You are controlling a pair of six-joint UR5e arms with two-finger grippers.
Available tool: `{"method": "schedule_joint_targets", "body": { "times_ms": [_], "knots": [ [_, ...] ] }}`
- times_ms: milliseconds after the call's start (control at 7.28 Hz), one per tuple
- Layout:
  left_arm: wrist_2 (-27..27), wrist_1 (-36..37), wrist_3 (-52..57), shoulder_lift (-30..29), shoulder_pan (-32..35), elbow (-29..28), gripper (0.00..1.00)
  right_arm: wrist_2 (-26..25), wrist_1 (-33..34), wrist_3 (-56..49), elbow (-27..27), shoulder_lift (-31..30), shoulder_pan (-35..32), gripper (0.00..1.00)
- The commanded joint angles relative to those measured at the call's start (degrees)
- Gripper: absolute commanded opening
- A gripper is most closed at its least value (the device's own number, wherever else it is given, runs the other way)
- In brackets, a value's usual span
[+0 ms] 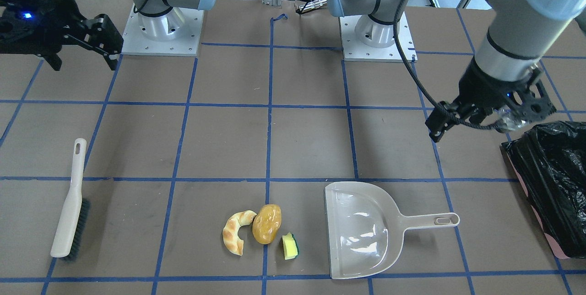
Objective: Sweep and dump trash into bin
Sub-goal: 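Lower the left gripper to the dustpan while the right descends to the brush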
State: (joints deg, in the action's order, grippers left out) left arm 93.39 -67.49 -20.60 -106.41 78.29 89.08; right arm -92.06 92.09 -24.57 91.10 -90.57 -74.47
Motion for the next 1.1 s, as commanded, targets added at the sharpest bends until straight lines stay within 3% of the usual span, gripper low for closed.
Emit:
{"method": "schedule_joint_targets", "body": {
  "times_ms": [0, 137, 412, 549, 962],
  "knots": [
    [-0.5, 5.5, -7.7, -9.3, -0.2, -4.8, 1.00, 0.6, 14.7, -9.8, 9.9, 1.2, 5.8, 1.00],
    [-0.6, 10.2, -12.7, -13.6, 0.1, -7.7, 1.00, 0.9, 19.5, -9.5, 12.8, 3.7, 7.0, 1.00],
    [-0.3, 10.1, -24.7, -17.8, 0.5, -10.8, 1.00, 0.7, 23.6, -9.3, 13.4, 10.9, 7.1, 1.00],
    [0.0, 9.7, -25.3, -18.1, 1.0, -10.9, 1.00, 0.0, 27.0, -9.1, 13.4, 14.5, 7.1, 1.00],
    [1.0, 8.6, -17.1, -18.3, 1.6, -10.5, 1.00, 0.0, 27.6, -7.7, 13.4, 19.6, 6.9, 1.00]
  ]
}}
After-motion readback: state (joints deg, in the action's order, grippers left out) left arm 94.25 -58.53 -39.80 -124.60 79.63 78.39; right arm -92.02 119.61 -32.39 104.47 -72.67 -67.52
